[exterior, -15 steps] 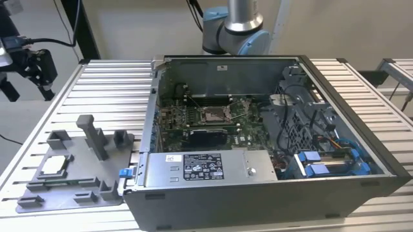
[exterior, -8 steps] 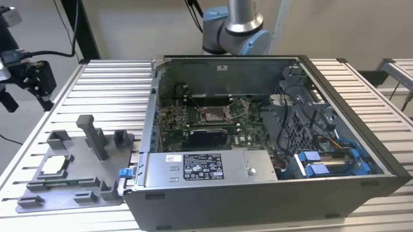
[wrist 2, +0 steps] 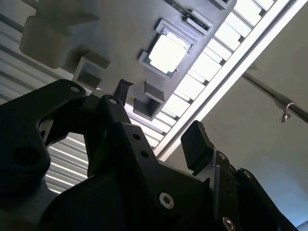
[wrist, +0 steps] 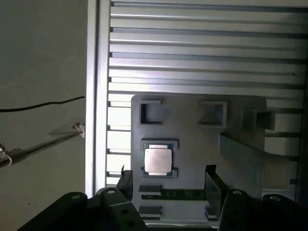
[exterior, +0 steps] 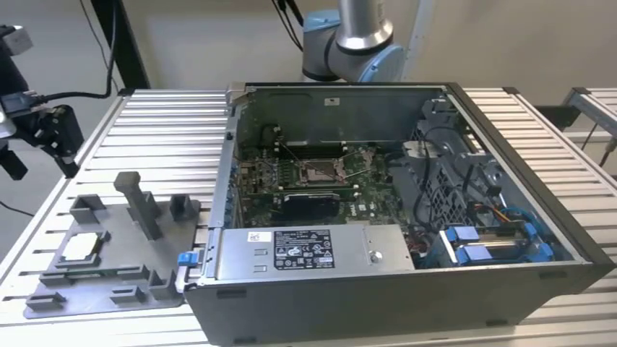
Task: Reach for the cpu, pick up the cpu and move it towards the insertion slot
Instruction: 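Pick up the cpu and move it towards the insertion slot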
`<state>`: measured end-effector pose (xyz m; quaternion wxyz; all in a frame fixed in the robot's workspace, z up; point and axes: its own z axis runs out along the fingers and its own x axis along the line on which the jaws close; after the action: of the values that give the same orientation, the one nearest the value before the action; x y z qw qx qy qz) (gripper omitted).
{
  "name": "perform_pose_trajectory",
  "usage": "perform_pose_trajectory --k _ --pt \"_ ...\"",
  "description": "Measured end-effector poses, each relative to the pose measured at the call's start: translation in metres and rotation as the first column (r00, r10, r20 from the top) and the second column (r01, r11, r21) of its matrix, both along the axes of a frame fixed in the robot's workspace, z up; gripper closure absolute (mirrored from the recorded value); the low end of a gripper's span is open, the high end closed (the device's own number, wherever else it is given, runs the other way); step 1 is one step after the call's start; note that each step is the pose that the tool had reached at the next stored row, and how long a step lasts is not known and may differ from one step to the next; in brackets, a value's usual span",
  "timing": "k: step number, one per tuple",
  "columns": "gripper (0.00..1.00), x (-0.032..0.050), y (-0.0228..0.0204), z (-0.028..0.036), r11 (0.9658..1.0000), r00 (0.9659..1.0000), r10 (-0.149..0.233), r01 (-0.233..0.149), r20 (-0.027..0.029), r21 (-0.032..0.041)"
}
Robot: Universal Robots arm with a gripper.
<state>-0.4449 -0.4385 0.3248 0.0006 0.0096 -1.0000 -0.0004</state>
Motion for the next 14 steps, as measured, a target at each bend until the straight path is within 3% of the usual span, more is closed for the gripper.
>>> perform_pose_trajectory --k 14 --pt "0.00 -0.0003 -0.0002 -0.0255 1.0000 1.0000 0.000 0.000 0.0001 0.0000"
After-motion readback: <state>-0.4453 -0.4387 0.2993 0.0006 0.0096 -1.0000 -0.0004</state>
